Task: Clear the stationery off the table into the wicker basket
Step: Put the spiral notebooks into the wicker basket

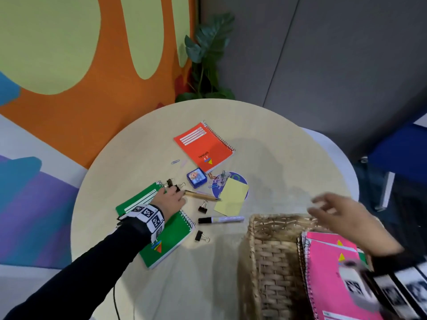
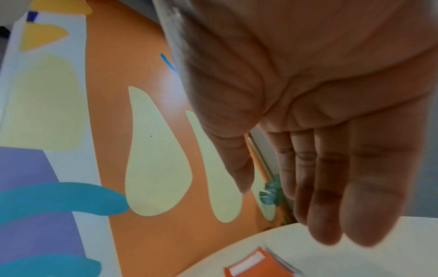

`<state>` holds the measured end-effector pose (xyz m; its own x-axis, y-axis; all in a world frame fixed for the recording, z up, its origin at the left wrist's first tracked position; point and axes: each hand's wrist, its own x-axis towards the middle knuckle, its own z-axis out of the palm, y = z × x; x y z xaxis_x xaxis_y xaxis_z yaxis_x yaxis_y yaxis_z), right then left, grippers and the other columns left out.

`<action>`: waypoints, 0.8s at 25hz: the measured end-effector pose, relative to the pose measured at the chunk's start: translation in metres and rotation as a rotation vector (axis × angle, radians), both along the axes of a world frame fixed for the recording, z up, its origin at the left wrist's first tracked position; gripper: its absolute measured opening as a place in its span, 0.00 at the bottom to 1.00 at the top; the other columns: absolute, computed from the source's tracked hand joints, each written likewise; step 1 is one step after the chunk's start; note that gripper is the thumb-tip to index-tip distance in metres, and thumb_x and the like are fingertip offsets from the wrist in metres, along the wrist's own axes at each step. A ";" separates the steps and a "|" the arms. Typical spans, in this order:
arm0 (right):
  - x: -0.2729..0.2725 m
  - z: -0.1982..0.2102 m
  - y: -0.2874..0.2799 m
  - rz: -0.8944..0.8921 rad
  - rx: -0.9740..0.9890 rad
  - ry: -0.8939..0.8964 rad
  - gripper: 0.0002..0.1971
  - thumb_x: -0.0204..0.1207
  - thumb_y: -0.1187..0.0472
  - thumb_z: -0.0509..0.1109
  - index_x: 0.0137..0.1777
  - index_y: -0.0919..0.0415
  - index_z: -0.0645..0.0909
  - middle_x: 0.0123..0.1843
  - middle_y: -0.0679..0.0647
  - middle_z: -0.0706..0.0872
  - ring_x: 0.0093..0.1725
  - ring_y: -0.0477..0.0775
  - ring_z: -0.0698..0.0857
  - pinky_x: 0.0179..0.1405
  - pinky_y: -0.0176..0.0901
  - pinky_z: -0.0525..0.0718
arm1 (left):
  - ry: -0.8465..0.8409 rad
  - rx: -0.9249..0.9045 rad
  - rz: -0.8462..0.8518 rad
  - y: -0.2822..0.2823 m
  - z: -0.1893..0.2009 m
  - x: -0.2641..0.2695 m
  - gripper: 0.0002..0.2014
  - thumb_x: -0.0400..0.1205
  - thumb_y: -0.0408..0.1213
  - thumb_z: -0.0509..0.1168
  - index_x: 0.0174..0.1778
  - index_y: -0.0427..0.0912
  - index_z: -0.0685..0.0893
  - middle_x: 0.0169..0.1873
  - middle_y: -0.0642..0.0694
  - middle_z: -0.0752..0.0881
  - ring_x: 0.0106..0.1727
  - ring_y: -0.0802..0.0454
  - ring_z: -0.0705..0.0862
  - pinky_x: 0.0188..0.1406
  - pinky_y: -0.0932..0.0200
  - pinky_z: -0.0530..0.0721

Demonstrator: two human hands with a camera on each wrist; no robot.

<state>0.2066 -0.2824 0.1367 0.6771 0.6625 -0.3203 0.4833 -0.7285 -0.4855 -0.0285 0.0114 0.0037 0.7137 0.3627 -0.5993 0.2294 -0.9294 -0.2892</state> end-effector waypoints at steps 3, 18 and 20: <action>0.012 -0.009 0.109 0.084 0.146 -0.015 0.12 0.73 0.56 0.73 0.53 0.60 0.83 0.48 0.56 0.88 0.43 0.56 0.85 0.51 0.52 0.83 | -0.003 -0.058 -0.014 0.014 -0.008 -0.005 0.48 0.65 0.46 0.79 0.77 0.44 0.59 0.77 0.46 0.64 0.75 0.42 0.63 0.72 0.42 0.66; 0.045 -0.153 0.323 -0.042 -0.217 0.072 0.26 0.64 0.55 0.79 0.58 0.67 0.79 0.65 0.66 0.81 0.60 0.65 0.82 0.60 0.52 0.81 | -0.306 -0.149 0.037 0.024 0.050 -0.058 0.19 0.58 0.32 0.76 0.41 0.51 0.81 0.41 0.51 0.84 0.43 0.50 0.83 0.37 0.53 0.81; 0.047 -0.145 0.322 -0.047 -0.165 0.102 0.13 0.69 0.58 0.74 0.47 0.66 0.82 0.56 0.65 0.88 0.47 0.63 0.87 0.50 0.49 0.86 | -0.465 -0.196 0.069 0.020 0.070 -0.087 0.13 0.57 0.34 0.66 0.33 0.54 0.74 0.31 0.54 0.80 0.34 0.52 0.77 0.23 0.58 0.75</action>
